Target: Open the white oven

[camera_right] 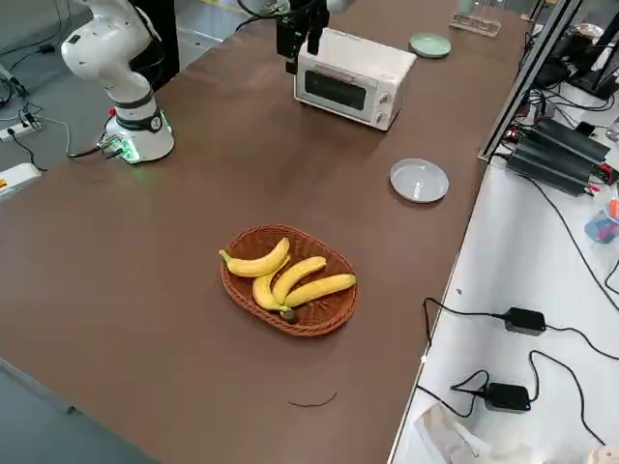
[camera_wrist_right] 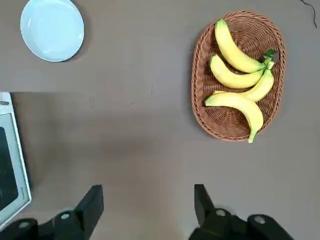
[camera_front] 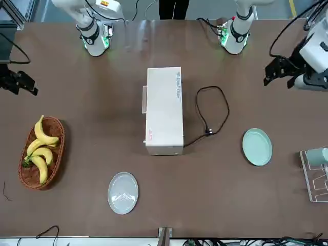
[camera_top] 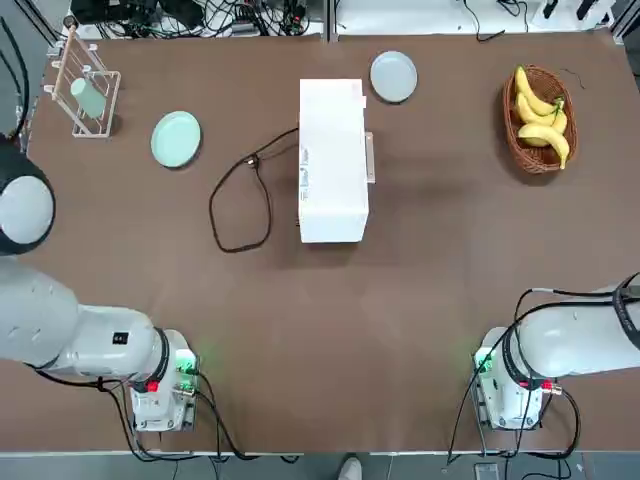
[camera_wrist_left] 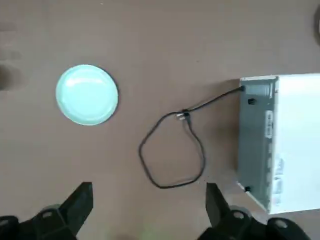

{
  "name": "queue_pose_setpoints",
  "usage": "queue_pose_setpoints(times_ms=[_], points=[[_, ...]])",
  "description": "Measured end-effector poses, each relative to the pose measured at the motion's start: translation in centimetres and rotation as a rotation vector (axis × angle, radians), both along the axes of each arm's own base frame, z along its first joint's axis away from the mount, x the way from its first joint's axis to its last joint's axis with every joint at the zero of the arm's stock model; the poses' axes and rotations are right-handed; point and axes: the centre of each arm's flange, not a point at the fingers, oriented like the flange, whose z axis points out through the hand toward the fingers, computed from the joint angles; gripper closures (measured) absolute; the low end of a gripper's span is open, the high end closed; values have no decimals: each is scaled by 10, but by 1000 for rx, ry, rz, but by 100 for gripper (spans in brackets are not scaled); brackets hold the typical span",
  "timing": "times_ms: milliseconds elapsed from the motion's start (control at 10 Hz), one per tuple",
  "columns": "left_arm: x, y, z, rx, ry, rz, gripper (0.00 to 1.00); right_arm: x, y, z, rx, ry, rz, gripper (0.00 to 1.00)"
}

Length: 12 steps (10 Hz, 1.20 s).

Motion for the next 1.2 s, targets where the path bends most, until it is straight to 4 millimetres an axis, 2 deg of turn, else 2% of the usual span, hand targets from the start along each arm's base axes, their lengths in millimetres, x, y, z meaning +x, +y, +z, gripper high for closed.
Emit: queue_pose_setpoints(times_ms=[100, 200, 300, 400, 500, 600, 700, 1000, 1200], points=[[1, -24, -8, -5, -1, 11, 3, 1, 1, -11, 2, 21, 5, 40], [0, -46, -20, -8, 7, 13, 8, 6, 7, -32, 13, 45, 61, 56], [-2, -65, -35, -8, 22, 27, 13, 17, 20, -62, 29, 59, 167, 74], [-5, -84, -49, -10, 30, 42, 28, 27, 42, -98, 86, 68, 238, 89], [-9, -104, -63, -12, 36, 55, 47, 34, 69, -133, 194, 72, 254, 96], [-16, -124, -76, -13, 42, 75, 60, 34, 99, -161, 310, 83, 245, 96], [-23, -144, -89, -16, 44, 90, 77, 27, 127, -181, 413, 109, 234, 96], [-49, -214, -135, -21, 52, 125, 91, -5, 208, -219, 589, 187, 249, 96], [-65, -269, -181, 16, 49, 176, 98, -28, 267, -246, 614, 160, 264, 95]])
